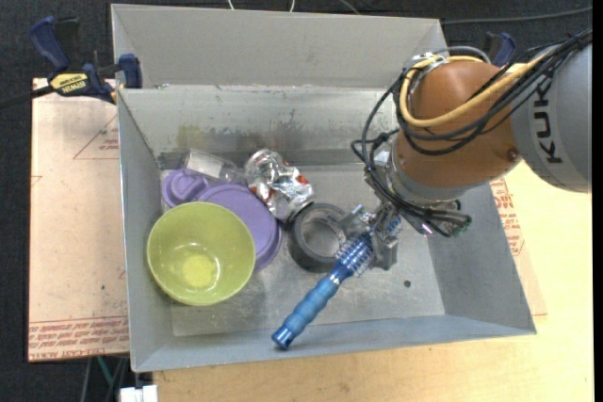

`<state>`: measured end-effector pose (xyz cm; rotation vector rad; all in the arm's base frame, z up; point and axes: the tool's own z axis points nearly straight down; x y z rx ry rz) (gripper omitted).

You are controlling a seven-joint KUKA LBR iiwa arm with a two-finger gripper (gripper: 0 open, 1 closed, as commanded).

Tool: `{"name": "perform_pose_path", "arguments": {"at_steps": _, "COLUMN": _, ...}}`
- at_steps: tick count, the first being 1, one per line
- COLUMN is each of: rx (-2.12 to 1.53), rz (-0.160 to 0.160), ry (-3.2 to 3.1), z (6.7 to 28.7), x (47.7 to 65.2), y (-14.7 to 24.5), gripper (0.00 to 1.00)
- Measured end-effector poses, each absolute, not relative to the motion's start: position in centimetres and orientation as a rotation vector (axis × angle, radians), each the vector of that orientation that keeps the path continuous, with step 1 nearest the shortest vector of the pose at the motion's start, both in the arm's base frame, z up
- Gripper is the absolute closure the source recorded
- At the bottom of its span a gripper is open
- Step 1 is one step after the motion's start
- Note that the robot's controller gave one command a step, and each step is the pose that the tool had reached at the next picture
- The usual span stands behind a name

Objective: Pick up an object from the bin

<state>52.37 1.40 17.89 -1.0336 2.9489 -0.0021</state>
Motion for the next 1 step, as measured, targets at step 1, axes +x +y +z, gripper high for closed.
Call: {"name": "perform_pose_path", "arguments": {"at_steps": 1, "rx": -0.891, "rz": -0.002, "ry": 2.994, "z": 28.65, "x": 54.22, "y": -0.77, "gripper": 1.00}}
